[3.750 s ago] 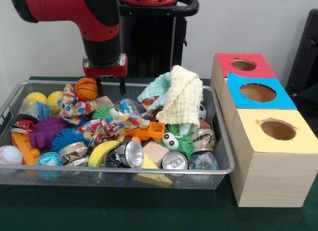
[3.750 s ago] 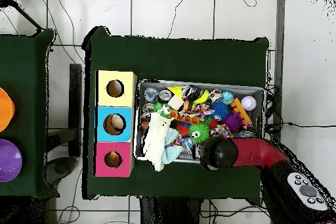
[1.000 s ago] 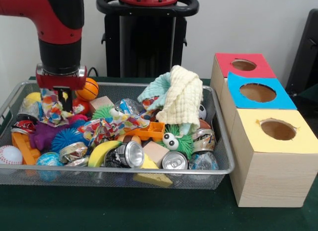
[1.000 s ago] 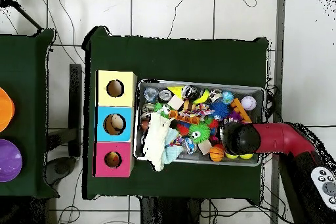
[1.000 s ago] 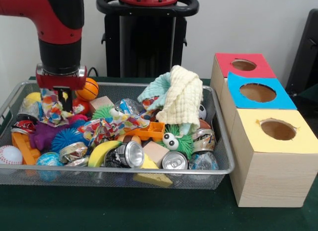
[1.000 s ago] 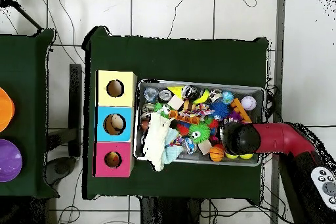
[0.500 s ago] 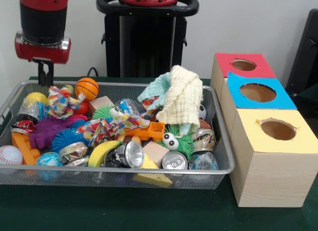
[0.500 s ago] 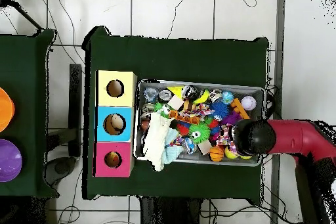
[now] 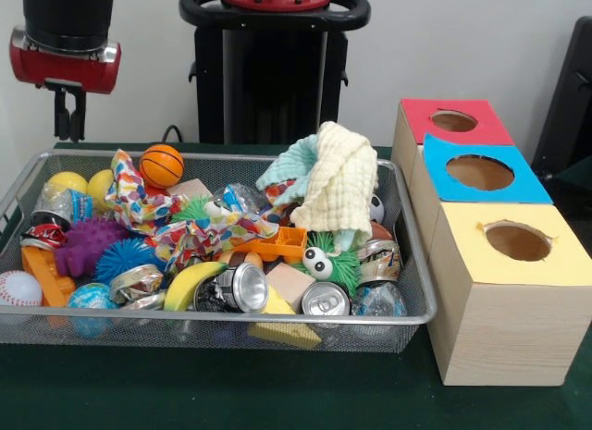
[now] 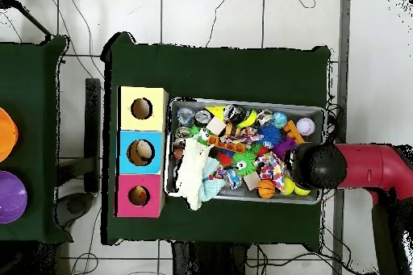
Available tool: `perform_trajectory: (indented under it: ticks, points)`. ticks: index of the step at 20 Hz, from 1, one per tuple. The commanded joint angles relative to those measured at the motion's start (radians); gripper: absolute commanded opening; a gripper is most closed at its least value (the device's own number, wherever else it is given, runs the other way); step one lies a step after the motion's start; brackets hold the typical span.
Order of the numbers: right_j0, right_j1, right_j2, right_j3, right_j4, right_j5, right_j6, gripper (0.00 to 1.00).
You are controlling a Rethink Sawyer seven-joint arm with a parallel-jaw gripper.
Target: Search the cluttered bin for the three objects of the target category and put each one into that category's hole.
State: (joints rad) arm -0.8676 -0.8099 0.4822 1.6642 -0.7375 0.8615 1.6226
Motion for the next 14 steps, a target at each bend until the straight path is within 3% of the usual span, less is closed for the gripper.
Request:
perform_trajectory:
  ticks: [1, 5, 7, 11, 14]
  points:
    - [-0.033, 0.022, 0.097, 0.085, 0.029, 0.081, -0.332, 0.00]
    - [-0.051, 0.100, 0.118, 0.090, 0.030, 0.035, -0.314, 0.00]
    - [-0.050, 0.105, 0.127, 0.092, 0.032, 0.036, -0.308, 0.00]
    - [-0.035, 0.083, 0.146, 0.078, 0.058, 0.107, -0.314, 0.00]
    - [-0.032, 0.107, 0.156, 0.061, 0.072, 0.136, -0.317, 0.00]
